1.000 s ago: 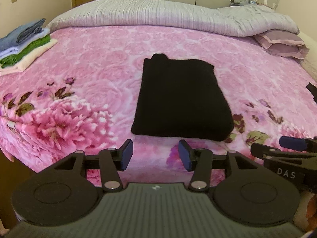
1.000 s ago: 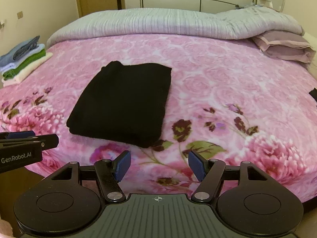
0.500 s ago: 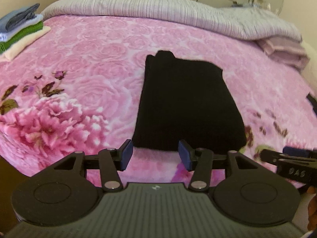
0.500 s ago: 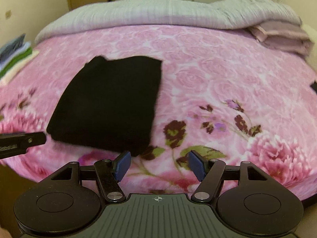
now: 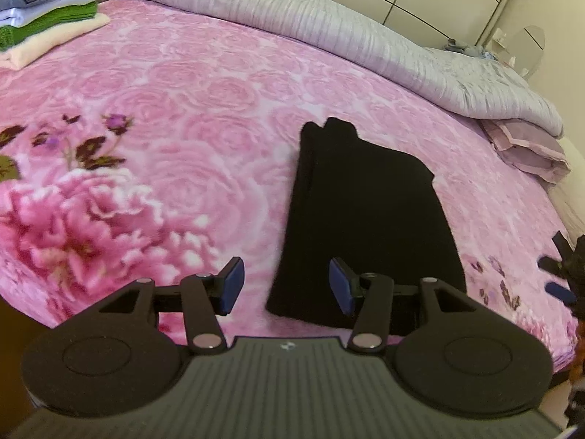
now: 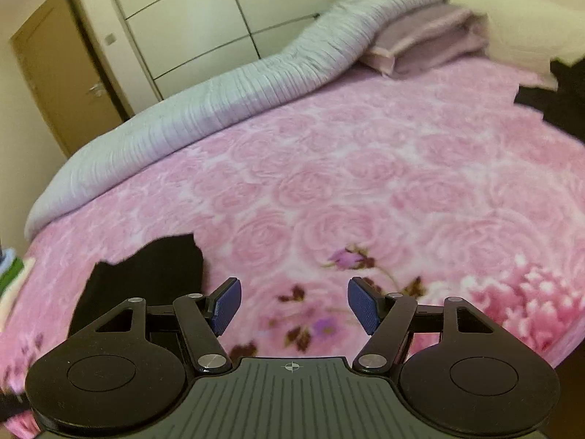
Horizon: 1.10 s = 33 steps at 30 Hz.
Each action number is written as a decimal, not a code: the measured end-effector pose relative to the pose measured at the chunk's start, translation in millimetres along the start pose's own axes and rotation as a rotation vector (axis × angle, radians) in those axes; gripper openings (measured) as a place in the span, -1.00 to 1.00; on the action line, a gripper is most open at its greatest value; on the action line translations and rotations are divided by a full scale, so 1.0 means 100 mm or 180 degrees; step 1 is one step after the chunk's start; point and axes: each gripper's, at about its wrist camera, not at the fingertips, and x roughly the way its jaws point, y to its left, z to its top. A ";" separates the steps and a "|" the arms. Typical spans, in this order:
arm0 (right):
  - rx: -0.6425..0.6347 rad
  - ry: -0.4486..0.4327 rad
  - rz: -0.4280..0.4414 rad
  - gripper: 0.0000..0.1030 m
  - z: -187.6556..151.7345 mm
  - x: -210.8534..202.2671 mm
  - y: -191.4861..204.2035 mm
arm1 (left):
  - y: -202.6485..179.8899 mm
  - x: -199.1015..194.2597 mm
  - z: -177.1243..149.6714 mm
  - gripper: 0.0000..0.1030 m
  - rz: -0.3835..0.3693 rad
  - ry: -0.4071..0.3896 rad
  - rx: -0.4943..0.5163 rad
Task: Fold clothes
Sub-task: 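Close both grippers on the folded skirt's end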
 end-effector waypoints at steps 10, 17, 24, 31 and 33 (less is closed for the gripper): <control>-0.1617 -0.0409 0.0431 0.33 0.09 0.34 0.64 | -0.10 0.09 -0.01 -0.08 0.0070 0.0001 0.0145; -0.0438 0.0648 0.0829 0.33 -0.08 0.37 0.58 | 0.14 0.20 0.14 -0.03 -0.0120 0.0137 -0.0044; 0.0051 0.1003 0.0760 0.33 -0.22 0.50 0.24 | 0.32 0.53 0.31 0.00 -0.0425 0.0363 -0.0243; 0.0386 0.1341 0.0986 0.33 -0.20 0.87 0.18 | 0.56 1.02 0.39 0.06 -0.0883 0.0596 -0.0797; 0.0495 0.1399 0.1024 0.33 -0.23 0.98 0.15 | 0.61 1.11 0.41 0.07 -0.1018 0.0602 -0.0918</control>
